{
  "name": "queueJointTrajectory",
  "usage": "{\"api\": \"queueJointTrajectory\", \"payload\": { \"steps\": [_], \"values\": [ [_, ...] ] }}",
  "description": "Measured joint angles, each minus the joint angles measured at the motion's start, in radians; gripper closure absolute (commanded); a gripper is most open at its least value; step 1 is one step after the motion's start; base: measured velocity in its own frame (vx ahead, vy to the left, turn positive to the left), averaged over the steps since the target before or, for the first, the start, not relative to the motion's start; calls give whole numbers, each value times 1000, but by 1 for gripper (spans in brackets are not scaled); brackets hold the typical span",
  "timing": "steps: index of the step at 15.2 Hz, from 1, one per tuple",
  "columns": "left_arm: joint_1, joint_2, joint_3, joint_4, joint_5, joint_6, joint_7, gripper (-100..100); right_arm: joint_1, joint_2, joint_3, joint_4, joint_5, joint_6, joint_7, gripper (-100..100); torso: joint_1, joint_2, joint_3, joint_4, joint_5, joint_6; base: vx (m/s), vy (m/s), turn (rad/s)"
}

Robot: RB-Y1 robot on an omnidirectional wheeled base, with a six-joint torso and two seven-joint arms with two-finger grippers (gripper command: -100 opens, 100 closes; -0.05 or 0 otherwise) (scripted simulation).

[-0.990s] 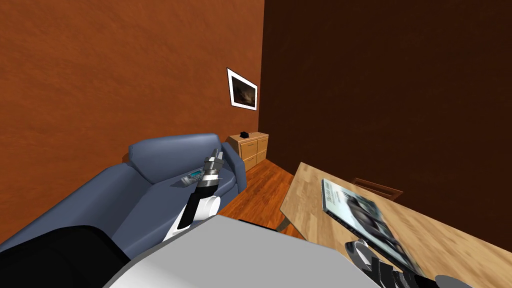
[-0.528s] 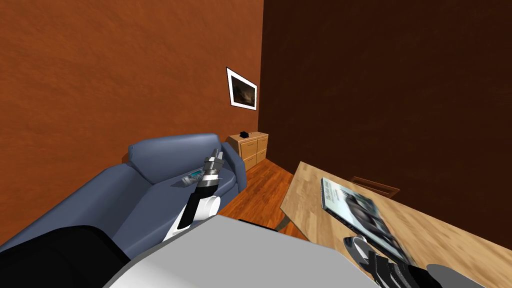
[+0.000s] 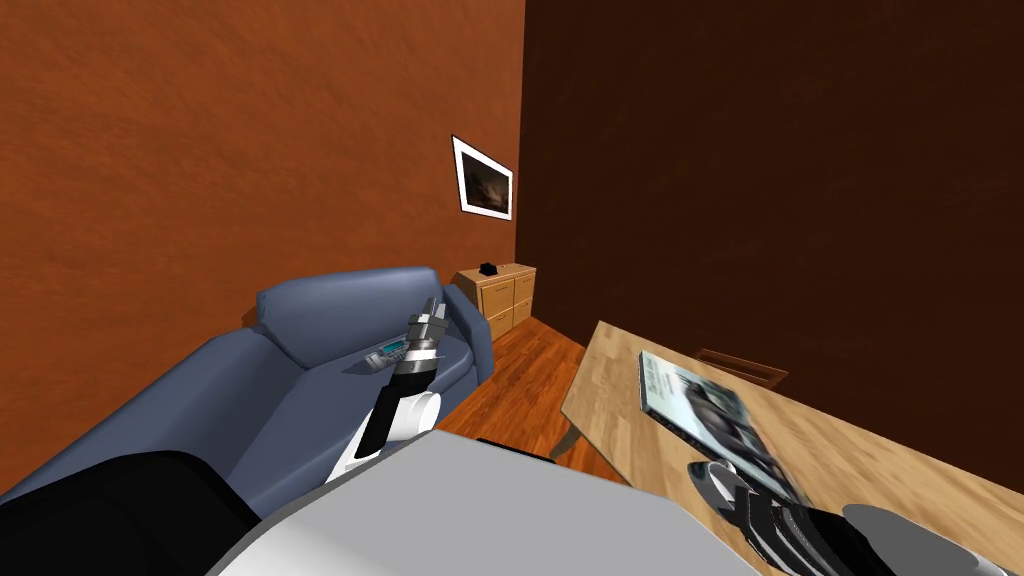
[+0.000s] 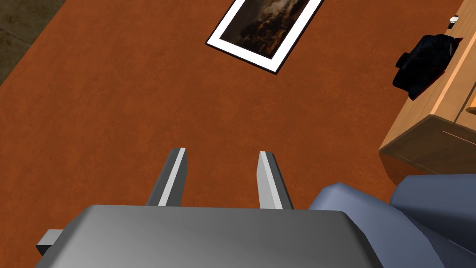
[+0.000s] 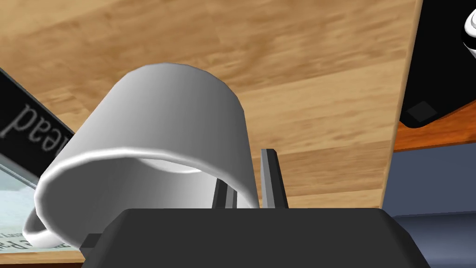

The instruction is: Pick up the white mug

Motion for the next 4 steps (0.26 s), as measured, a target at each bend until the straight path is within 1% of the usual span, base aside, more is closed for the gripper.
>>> {"api": "queueJointTrajectory", "payload": {
  "steps": [2,4],
  "values": [
    [0,0,0,0,0,0,0,0,-26,-7,42,21,-35,-2,16,100,0,0,0,0,0,1,-30,18,-32],
    [0,0,0,0,0,0,0,0,-58,-12,84,47,-72,-4,33,100,0,0,0,-1,0,0,-17,10,-5]
  ]
}}
